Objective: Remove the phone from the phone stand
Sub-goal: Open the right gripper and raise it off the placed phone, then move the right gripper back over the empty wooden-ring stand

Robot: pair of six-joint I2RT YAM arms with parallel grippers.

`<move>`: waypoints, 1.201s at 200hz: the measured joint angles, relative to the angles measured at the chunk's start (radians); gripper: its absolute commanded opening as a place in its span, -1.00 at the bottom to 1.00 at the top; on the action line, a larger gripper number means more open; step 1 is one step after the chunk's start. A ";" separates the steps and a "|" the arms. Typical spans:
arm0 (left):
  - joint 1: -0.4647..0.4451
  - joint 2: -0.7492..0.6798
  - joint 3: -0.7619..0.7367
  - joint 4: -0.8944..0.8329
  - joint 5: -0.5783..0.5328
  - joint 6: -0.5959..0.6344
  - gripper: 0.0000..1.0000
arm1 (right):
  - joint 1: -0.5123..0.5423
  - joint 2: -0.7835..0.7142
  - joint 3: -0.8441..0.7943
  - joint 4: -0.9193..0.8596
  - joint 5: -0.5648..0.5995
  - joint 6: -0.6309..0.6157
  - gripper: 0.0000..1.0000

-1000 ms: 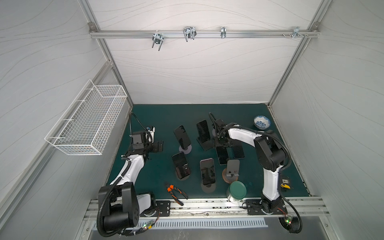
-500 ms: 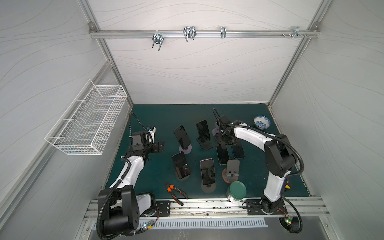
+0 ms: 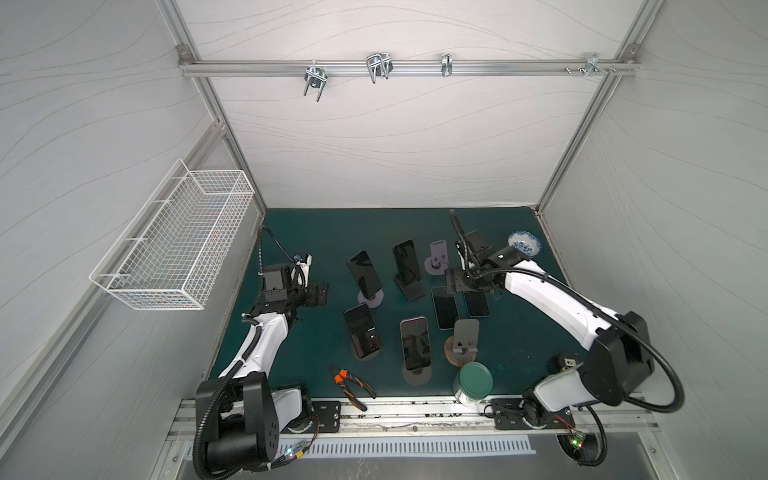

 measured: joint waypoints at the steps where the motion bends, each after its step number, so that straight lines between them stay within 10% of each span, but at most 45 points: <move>1: 0.000 0.000 0.000 0.000 0.000 0.000 0.99 | 0.000 -0.005 -0.001 -0.005 0.002 0.000 0.89; 187: 0.000 0.014 0.000 -0.001 0.017 0.004 0.99 | 0.232 -0.159 -0.184 -0.177 0.008 0.366 0.98; 240: 0.000 0.019 0.000 -0.001 0.017 0.004 0.99 | 0.234 -0.135 -0.257 -0.113 -0.030 0.438 0.71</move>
